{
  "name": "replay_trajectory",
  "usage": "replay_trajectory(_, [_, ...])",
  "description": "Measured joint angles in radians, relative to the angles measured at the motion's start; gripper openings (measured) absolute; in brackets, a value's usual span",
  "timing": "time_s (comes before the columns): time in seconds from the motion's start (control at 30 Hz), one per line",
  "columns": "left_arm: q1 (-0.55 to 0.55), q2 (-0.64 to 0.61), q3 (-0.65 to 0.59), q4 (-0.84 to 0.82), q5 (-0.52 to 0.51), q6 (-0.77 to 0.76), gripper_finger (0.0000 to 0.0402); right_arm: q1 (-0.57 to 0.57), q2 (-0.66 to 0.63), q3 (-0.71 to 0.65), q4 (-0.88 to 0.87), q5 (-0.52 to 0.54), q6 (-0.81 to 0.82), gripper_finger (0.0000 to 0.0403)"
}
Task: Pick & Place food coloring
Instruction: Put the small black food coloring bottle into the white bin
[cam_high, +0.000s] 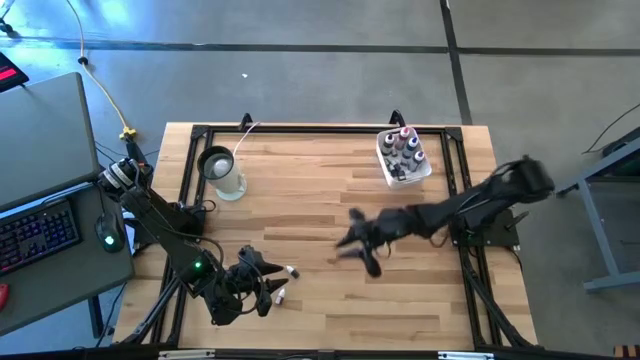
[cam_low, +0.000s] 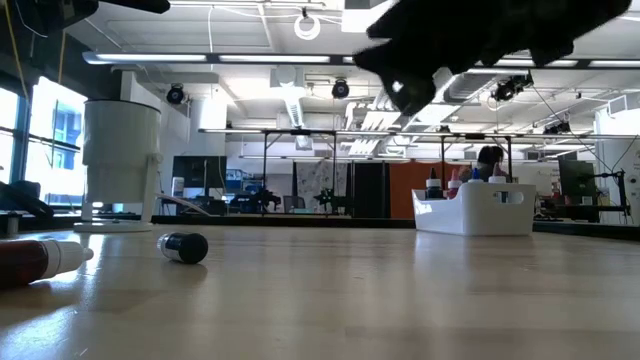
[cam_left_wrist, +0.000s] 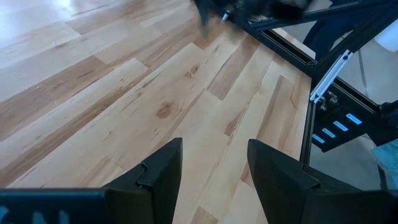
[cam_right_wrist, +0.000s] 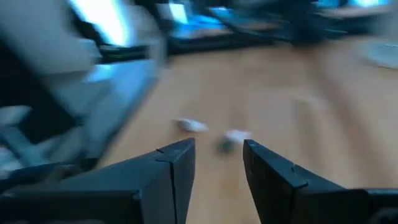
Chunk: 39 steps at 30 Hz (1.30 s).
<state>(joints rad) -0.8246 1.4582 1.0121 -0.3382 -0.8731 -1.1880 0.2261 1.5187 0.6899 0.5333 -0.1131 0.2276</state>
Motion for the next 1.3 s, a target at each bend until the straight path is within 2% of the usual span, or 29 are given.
replay_trajectory(0.07, [0.000, 0.000, 0.000, 0.000, 0.000, -0.001, 0.0181, 0.032, 0.091, 0.002, 0.155, -0.057, 0.005, 0.0129])
replay_trajectory(0.13, [0.000, 0.000, 0.000, 0.000, 0.000, -0.001, 0.0181, 0.050, 0.172, 0.028, 0.249, -0.069, 0.022, 0.0129])
replay_trajectory(0.23, [0.000, 0.000, 0.000, 0.000, 0.000, -0.001, 0.0181, 0.057, 0.283, 0.119, 0.265, -0.043, 0.032, 0.0129])
replay_trajectory(0.37, [0.000, 0.000, 0.000, 0.000, 0.000, -0.001, 0.0181, 0.058, 0.434, 0.298, 0.075, -0.029, 0.019, 0.0129])
replay_trajectory(0.53, [0.000, 0.000, 0.000, 0.009, -0.026, -0.021, 0.0181, 0.059, 0.549, 0.521, -0.298, 0.153, 0.018, 0.0129])
replay_trajectory(0.6, [0.000, 0.000, 0.000, 0.006, -0.052, -0.020, 0.0181, 0.060, 0.585, 0.570, -0.380, 0.201, 0.019, 0.0129])
replay_trajectory(0.77, [0.000, 0.000, 0.000, 0.006, -0.043, -0.016, 0.0181, 0.066, 0.639, 0.631, -0.379, 0.215, 0.034, 0.0129])
replay_trajectory(0.87, [0.000, 0.000, 0.000, 0.006, -0.025, -0.016, 0.0181, 0.066, 0.647, 0.632, -0.383, 0.221, 0.035, 0.0129])
replay_trajectory(1.17, [0.000, 0.000, 0.000, 0.007, -0.028, -0.016, 0.0181, 0.072, 0.646, 0.633, -0.293, 0.338, 0.068, 0.0129])
replay_trajectory(1.3, [0.000, 0.000, 0.000, 0.007, -0.028, -0.018, 0.0181, 0.085, 0.646, 0.633, -0.285, 0.347, 0.084, 0.0129])
